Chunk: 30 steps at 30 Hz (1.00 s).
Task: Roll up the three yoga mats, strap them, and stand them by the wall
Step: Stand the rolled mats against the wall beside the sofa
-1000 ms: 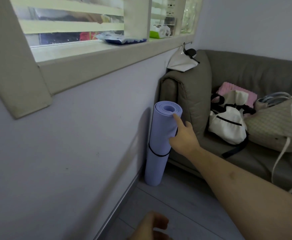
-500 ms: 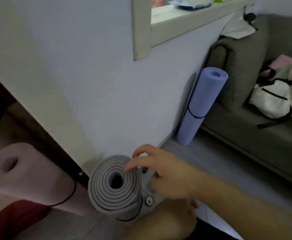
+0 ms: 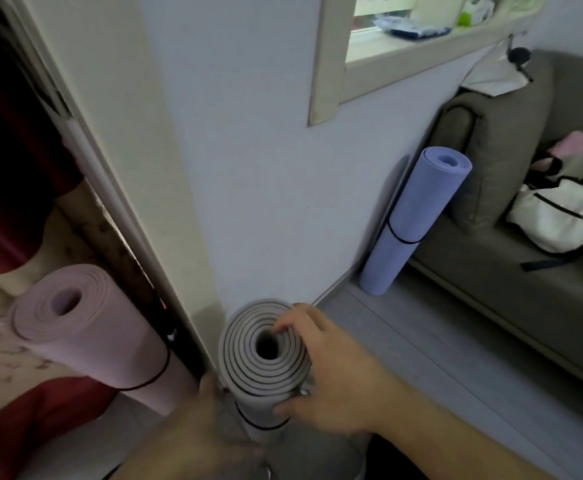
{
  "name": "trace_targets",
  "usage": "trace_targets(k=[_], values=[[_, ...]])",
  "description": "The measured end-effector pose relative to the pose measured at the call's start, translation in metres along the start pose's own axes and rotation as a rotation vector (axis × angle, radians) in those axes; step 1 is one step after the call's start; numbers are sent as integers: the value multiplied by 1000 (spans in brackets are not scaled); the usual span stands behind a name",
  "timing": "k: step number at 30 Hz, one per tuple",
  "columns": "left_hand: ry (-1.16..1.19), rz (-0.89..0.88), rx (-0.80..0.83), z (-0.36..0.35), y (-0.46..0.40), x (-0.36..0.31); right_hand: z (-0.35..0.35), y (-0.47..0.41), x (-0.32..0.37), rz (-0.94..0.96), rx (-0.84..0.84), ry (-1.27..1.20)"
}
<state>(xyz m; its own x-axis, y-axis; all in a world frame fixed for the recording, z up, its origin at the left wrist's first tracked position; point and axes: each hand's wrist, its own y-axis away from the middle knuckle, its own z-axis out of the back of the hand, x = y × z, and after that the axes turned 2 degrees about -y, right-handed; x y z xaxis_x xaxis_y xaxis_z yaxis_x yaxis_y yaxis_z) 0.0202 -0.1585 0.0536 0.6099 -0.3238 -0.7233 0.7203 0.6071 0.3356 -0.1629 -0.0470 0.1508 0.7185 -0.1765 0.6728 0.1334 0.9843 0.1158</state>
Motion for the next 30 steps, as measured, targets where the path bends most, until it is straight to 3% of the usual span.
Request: trace_targets(k=[1, 5, 8, 11, 16, 24, 30], values=[[70, -62, 10, 14, 6, -23, 0, 1, 0, 15, -38, -56], [105, 4, -110, 57, 34, -90, 36, 11, 4, -10, -207, -162], [-17, 1, -157, 76, 32, -157, 91, 21, 7, 29, -319, -267], [-27, -117, -234, 76, 0, -215, 149, 26, 2, 105, -443, -362], [114, -281, -231, 52, -94, -278, 221, 13, -54, 34, -644, -239], [318, -370, -72, -6, -216, -299, 239, -34, -171, -32, -698, -87], [334, -396, -64, -49, -286, -294, 234, -62, -241, -71, -722, -145]])
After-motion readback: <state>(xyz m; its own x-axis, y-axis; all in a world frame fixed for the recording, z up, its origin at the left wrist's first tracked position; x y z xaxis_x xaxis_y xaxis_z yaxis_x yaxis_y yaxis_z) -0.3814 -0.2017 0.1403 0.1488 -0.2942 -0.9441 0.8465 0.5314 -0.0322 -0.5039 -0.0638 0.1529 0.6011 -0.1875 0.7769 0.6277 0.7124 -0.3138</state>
